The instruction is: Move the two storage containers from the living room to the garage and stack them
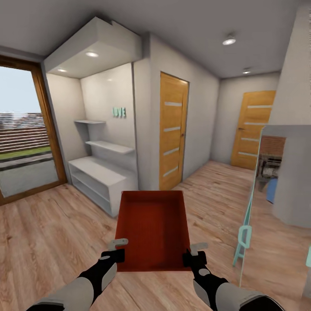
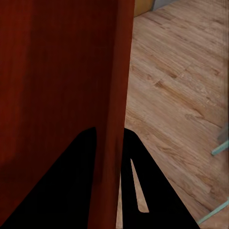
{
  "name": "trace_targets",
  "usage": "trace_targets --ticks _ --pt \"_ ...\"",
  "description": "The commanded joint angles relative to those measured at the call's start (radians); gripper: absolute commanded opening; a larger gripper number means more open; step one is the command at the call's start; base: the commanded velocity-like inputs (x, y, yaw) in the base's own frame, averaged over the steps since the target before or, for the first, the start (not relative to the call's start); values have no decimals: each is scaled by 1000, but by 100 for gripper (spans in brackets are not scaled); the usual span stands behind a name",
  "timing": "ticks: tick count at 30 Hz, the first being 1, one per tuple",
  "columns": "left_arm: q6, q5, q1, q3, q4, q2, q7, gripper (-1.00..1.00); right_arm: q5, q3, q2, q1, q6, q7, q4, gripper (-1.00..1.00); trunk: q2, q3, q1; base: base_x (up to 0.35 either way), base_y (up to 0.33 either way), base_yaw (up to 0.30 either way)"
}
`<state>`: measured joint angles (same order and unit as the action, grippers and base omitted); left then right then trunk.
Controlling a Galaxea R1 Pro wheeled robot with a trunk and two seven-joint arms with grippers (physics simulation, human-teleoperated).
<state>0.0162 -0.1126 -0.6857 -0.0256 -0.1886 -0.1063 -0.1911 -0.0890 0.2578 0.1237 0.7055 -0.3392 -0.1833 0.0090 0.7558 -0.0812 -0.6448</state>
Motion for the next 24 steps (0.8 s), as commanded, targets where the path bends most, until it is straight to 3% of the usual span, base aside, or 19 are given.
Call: trace_targets --ticks 1,24 --pt "2 -9 0 12 1 34 -26 -100 -8 -14 1 2 -23 -4 -1 -100 1 -2 -1 310 192 -231" --pt "2 -9 0 12 2 34 -26 -100 -8 -14 1 2 -23 -4 -1 -100 1 -2 -1 305 207 -231"
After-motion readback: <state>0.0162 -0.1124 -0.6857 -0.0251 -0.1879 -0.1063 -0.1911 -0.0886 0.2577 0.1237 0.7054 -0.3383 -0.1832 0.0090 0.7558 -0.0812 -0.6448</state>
